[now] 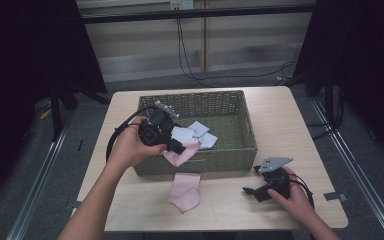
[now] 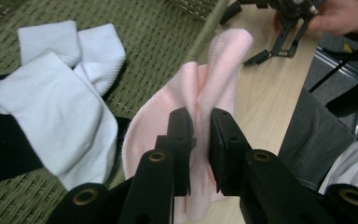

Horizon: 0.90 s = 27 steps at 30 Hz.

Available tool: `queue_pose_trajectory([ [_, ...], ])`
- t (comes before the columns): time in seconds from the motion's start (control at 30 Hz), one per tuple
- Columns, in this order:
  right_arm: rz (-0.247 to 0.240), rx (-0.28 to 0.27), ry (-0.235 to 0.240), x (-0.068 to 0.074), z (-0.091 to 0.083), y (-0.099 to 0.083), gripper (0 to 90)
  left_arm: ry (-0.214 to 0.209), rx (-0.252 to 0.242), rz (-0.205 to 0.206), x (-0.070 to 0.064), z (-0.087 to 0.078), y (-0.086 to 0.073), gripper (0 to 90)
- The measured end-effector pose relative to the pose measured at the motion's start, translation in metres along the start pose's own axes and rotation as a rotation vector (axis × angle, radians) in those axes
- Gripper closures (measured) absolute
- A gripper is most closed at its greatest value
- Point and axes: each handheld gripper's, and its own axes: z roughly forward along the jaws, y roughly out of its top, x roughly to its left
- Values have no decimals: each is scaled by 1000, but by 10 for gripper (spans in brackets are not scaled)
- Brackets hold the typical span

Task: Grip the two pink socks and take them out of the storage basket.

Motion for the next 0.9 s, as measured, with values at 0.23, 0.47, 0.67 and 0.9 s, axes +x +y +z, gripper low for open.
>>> queue_pose_trajectory([
  [0.23, 2, 2, 0, 0, 0, 0, 106, -33, 9, 3, -5, 20, -11, 784],
  [0.47, 3, 2, 0, 0, 0, 0, 106, -38, 14, 6, -8, 41, -19, 782],
  [0.67, 1, 0, 0, 0, 0, 0, 106, -59, 24, 13, -10, 54, -26, 779],
  [0.9, 0, 0, 0, 0, 0, 0, 106, -28, 13, 45, -12, 64, -33, 617],
])
